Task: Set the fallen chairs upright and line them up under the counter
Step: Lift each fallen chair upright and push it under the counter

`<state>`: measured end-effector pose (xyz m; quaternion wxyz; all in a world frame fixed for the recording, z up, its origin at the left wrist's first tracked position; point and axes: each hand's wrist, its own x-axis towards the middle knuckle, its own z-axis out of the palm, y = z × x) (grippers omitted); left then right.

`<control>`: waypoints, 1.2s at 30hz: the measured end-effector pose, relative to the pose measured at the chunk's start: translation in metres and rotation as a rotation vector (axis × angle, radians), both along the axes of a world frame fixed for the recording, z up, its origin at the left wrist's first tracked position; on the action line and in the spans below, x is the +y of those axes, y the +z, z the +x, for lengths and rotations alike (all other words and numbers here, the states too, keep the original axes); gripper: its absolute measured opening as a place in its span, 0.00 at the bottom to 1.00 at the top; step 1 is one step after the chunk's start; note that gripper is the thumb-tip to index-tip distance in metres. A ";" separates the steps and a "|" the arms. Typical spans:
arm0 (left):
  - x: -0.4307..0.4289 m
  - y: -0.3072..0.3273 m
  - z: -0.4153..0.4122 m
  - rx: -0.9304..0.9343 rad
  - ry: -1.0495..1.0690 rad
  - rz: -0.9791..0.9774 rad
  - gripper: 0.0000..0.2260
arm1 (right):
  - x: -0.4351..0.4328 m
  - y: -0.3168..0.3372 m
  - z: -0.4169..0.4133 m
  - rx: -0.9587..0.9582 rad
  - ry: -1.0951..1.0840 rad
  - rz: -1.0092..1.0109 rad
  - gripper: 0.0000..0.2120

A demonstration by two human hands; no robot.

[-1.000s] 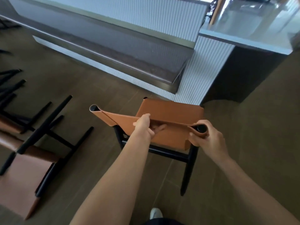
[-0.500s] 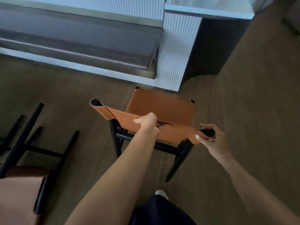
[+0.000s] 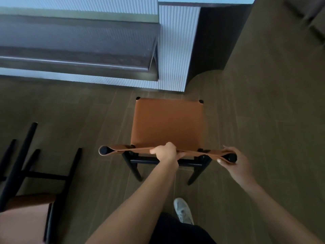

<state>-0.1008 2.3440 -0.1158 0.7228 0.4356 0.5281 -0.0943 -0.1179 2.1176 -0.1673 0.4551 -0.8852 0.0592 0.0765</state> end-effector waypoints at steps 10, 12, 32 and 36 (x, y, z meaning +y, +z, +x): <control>0.001 0.009 0.001 0.056 0.147 -0.084 0.25 | 0.003 0.000 -0.004 0.039 -0.082 0.014 0.14; 0.002 0.009 0.000 0.042 0.135 -0.115 0.14 | 0.005 -0.001 -0.004 0.053 -0.105 0.027 0.14; 0.019 -0.004 -0.008 -0.038 0.147 -0.075 0.20 | 0.017 -0.011 -0.012 0.166 -0.358 0.148 0.31; 0.019 -0.006 -0.008 -0.034 0.150 -0.060 0.21 | 0.016 -0.011 -0.011 0.171 -0.352 0.143 0.29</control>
